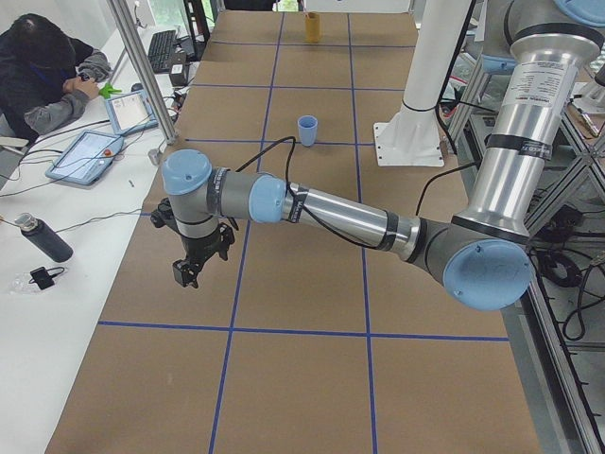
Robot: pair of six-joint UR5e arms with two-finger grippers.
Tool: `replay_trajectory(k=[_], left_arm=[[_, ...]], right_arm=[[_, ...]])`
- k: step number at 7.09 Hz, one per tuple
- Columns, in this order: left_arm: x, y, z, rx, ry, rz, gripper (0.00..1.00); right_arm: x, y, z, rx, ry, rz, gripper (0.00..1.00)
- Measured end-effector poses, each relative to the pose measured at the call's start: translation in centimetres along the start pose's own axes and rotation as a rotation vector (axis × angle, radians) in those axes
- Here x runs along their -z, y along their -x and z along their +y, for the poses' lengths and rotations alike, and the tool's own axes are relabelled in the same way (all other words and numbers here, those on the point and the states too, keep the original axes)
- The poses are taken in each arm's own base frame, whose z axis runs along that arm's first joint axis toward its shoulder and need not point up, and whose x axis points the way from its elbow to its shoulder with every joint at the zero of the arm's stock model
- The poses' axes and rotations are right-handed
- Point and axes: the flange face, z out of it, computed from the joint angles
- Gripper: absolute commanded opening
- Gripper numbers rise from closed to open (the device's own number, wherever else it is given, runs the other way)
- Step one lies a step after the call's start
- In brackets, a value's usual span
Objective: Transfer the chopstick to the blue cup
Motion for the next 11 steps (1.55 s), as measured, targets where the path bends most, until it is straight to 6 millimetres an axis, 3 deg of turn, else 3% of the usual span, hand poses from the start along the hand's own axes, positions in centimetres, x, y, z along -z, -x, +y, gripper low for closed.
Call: replay_trajectory(k=[1,3,7,9,11], left_arm=[[0.0,0.0,0.0,0.0,0.0,0.0,0.98],[0.0,0.0,0.0,0.001,0.0,0.0,0.98],[-0.1,0.0,0.0,0.006,0.001,0.001,0.98],[-0.1,0.0,0.0,0.024,0.002,0.003,0.98],[-0.1,-0.1,0.0,0.063,-0.001,0.008,0.98]], right_arm=[[0.0,0.3,-0.2,0.003,-0.001,-0.003,0.44],[-0.1,0.5,-0.4,0.004,-0.002,-0.005,0.0],[1.1,1.8,-0.7,0.031,-0.014,-0.035,0.0],[3.5,3.2,-0.7,0.065,-0.032,-0.08,0.0],[5.8,2.4,-1.3,0.121,-0.072,-0.09,0.0]])
